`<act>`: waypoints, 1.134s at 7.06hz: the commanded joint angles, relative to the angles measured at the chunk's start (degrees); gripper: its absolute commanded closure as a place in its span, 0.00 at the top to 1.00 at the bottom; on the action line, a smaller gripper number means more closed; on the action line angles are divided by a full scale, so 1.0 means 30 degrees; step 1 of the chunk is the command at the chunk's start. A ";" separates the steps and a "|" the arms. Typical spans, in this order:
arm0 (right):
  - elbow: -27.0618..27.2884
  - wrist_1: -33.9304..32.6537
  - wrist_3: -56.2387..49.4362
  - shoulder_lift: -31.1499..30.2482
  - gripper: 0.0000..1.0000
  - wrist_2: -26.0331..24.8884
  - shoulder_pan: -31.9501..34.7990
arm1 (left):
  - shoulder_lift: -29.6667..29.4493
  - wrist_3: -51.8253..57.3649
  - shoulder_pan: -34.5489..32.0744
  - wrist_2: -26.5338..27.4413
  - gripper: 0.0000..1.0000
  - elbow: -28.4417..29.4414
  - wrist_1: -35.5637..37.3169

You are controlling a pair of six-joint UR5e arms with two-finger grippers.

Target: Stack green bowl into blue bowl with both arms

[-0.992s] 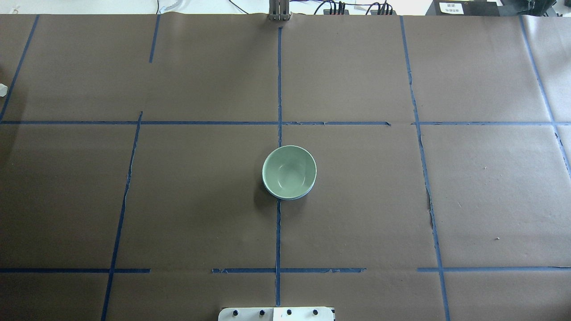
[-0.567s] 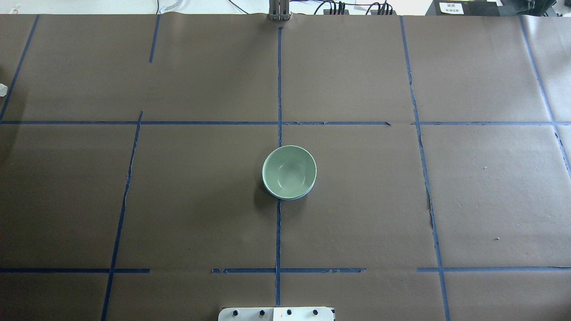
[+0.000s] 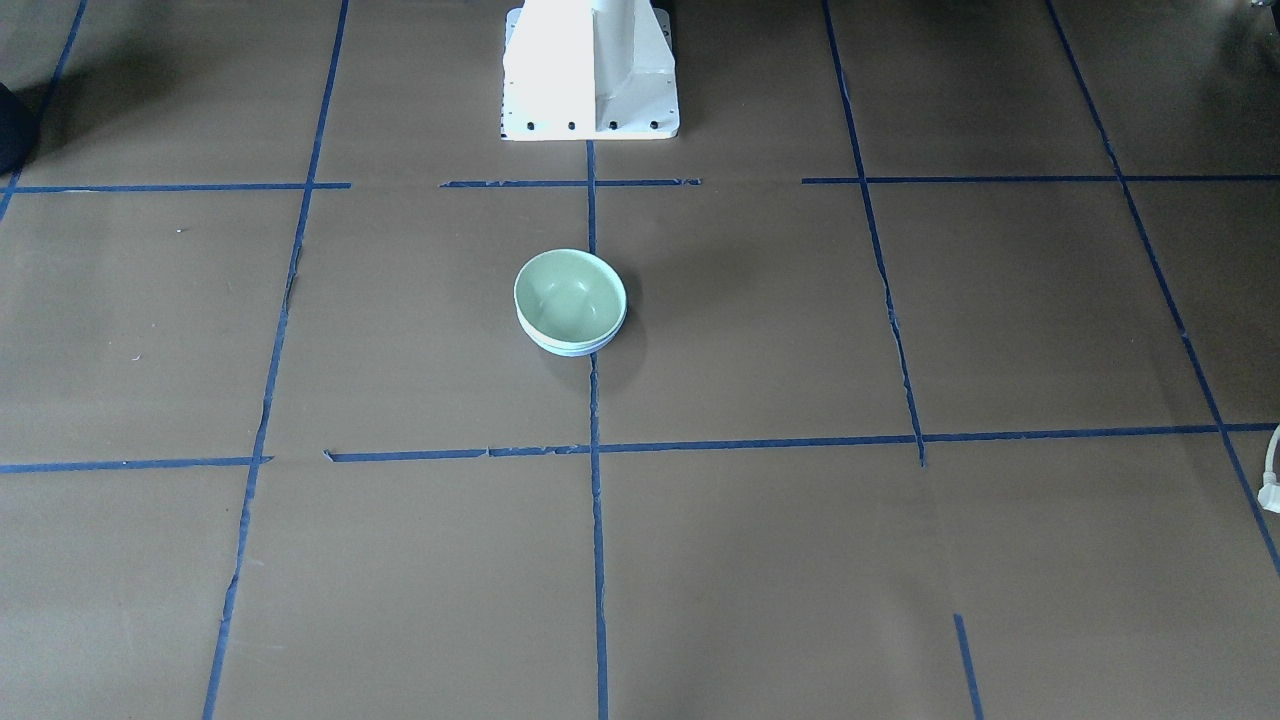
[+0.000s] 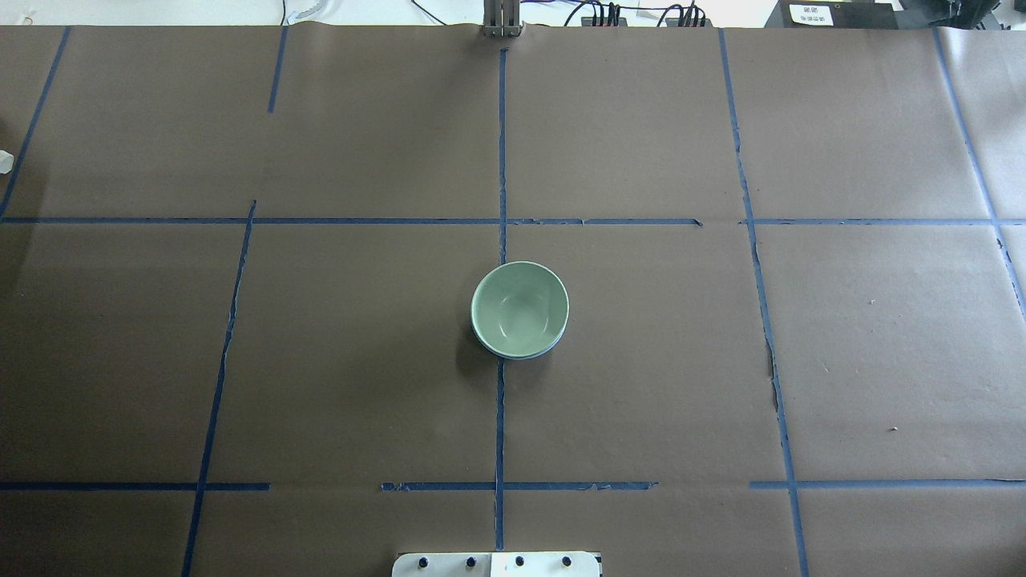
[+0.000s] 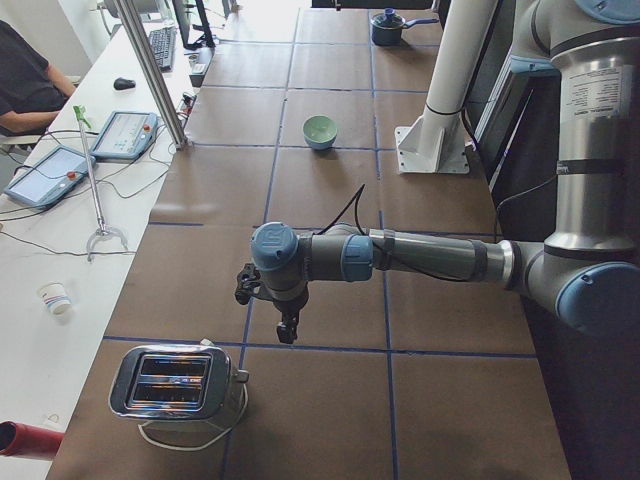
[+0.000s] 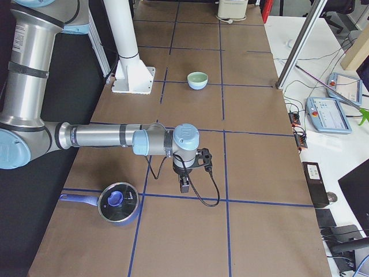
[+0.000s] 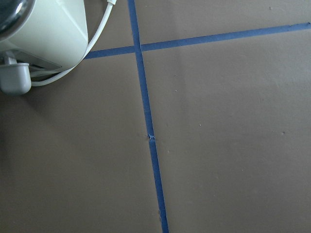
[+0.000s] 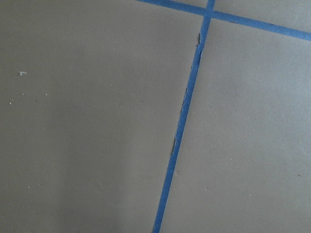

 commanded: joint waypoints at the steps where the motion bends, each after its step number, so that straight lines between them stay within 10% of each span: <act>1: 0.0033 0.0053 0.0079 -0.0050 1.00 0.0048 0.0602 | 0.0188 -0.0006 -0.0039 0.0164 1.00 -0.0148 -0.0015; 8: 0.0091 0.0083 0.0166 -0.0225 1.00 0.0223 0.0664 | -0.0073 -0.0006 -0.0010 0.0105 1.00 0.1022 -0.0718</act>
